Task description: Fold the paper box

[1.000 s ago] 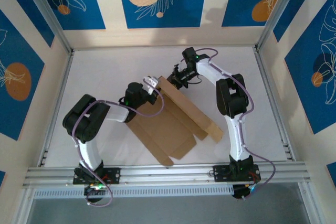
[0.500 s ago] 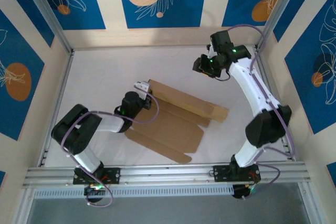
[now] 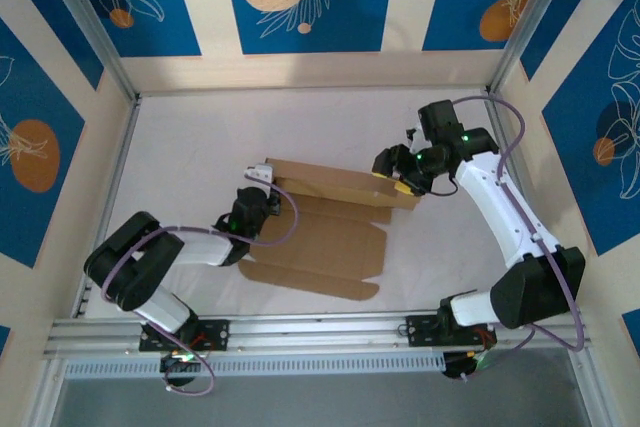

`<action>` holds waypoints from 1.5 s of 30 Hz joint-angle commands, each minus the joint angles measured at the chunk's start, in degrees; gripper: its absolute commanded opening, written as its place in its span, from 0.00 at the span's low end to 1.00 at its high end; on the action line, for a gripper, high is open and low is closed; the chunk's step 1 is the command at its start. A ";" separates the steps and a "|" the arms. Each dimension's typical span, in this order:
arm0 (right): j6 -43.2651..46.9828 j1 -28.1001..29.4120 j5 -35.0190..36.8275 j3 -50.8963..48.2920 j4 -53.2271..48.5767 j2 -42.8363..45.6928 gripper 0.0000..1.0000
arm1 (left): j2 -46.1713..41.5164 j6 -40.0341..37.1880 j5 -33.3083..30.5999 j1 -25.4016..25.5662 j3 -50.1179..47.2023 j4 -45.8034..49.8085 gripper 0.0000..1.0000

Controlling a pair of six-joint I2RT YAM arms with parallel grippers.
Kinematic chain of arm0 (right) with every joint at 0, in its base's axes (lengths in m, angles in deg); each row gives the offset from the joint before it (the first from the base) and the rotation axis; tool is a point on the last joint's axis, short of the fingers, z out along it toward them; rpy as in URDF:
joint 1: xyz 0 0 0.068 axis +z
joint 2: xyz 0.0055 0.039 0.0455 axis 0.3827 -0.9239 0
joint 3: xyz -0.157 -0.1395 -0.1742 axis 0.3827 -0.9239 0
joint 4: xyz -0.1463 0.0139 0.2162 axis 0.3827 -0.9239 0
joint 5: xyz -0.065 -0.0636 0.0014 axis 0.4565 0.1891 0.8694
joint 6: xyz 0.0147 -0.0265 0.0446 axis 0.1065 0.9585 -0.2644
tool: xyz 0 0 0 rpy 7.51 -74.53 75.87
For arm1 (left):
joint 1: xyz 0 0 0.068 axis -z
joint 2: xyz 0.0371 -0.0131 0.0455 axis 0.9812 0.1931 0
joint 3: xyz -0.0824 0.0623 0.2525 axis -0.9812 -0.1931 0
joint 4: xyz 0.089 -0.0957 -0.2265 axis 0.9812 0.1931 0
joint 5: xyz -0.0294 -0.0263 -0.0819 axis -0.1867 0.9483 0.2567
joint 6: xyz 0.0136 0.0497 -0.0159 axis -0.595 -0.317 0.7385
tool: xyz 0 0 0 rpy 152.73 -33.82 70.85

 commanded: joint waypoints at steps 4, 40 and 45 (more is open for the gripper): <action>-0.15 -1.02 -4.20 -4.80 7.40 -0.65 0.64 | -1.22 0.90 -2.24 0.57 -1.01 0.27 0.00; -30.30 -6.48 -42.32 -33.97 84.83 -4.82 0.37 | 0.30 2.41 -2.17 0.70 -2.77 -1.58 0.00; -33.67 -6.09 -44.67 -33.81 90.71 -7.52 0.35 | 0.62 2.13 -1.86 0.72 -2.87 -1.76 0.00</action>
